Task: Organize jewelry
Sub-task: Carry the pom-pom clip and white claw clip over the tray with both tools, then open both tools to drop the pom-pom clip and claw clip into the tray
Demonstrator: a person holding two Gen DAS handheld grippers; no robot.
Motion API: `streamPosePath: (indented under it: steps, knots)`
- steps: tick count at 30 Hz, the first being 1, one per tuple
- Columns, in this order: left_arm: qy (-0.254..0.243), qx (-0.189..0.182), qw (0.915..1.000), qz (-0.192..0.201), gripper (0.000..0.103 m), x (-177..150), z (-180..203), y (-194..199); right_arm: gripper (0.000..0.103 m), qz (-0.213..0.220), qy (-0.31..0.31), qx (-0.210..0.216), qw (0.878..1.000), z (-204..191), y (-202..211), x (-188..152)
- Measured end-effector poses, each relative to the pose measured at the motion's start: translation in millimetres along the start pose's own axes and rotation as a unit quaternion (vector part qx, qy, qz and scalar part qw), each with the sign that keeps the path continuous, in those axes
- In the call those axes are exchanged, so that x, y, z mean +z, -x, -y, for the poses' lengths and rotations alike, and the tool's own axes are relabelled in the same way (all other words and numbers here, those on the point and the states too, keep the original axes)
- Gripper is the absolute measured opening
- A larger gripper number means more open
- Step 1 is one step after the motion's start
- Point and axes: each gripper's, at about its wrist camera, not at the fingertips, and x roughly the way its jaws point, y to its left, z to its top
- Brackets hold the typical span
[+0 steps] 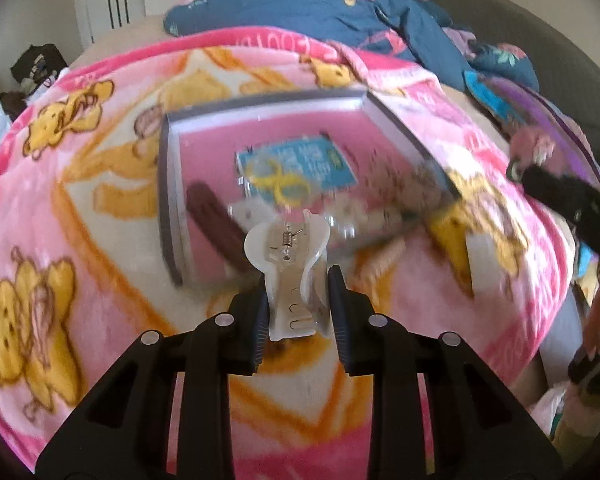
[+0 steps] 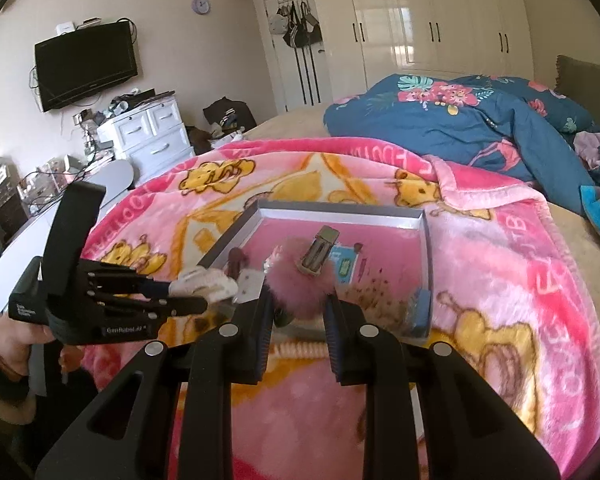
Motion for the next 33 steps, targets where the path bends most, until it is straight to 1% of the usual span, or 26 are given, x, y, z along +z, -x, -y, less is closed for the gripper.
streamPosePath:
  steps: [5, 10, 17, 22, 25, 27, 28, 30, 31, 33]
  knots:
    - [0.005, 0.017, 0.9997, 0.015, 0.019, 20.1, 3.4, -11.1, 0.022, -0.002, -0.016, -0.012, 1.0, 14.1, -15.9, 6.0]
    - [0.017, 0.017, 0.9995, 0.022, 0.019, 28.4, 3.4, -23.6, 0.022, -0.016, -0.028, -0.024, 0.999, 25.0, -35.9, 3.5]
    - [0.02, 0.021, 0.9995, 0.014, 0.02, 29.6, -1.6, -42.9, 0.022, -0.05, -0.042, -0.032, 0.997, 32.8, -68.3, -7.7]
    - [0.022, 0.022, 0.9995, 0.001, 0.02, 27.1, -5.3, -54.3, 0.023, -0.068, -0.048, -0.042, 0.996, 33.9, -87.4, -15.5]
    - [0.022, 0.026, 0.9994, -0.001, 0.02, 25.8, -6.5, -56.6, 0.027, -0.073, -0.06, -0.053, 0.994, 37.9, -93.8, -19.9]
    - [0.022, 0.026, 0.9994, 0.0, 0.02, 25.6, -6.7, -56.4, 0.04, -0.072, -0.068, -0.053, 0.994, 40.8, -92.2, -22.1]
    - [0.021, 0.025, 0.9995, 0.001, 0.02, 25.6, -6.5, -56.3, 0.049, -0.066, -0.071, -0.054, 0.994, 41.8, -88.1, -22.4]
    - [0.021, 0.027, 0.9994, 0.003, 0.022, 26.1, -6.0, -55.1, 0.05, -0.056, -0.071, -0.054, 0.994, 42.6, -79.1, -21.8]
    - [0.019, 0.028, 0.9994, 0.008, 0.023, 26.5, -5.1, -53.2, 0.053, -0.049, -0.072, -0.054, 0.995, 43.5, -72.3, -20.9]
    - [0.014, 0.034, 0.9992, 0.017, 0.032, 26.8, -2.2, -47.7, 0.06, -0.036, -0.077, -0.063, 0.994, 46.5, -58.4, -20.1]
